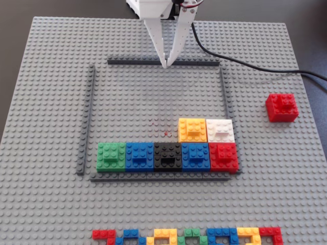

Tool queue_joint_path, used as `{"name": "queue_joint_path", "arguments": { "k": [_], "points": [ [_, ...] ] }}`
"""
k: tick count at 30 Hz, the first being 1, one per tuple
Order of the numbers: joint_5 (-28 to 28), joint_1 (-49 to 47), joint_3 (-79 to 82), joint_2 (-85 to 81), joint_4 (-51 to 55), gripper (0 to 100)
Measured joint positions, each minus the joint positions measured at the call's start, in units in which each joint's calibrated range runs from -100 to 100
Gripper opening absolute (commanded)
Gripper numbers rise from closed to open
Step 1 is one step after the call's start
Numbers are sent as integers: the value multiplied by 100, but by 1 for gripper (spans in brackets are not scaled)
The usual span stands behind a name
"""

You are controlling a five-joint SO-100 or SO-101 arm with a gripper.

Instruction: Grab the cube and place it into the grid

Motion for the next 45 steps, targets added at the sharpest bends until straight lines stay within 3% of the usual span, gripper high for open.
{"name": "queue_joint_path", "arguments": {
  "k": [45],
  "points": [
    [-171,-29,-353,0,-151,0]
  ]
}}
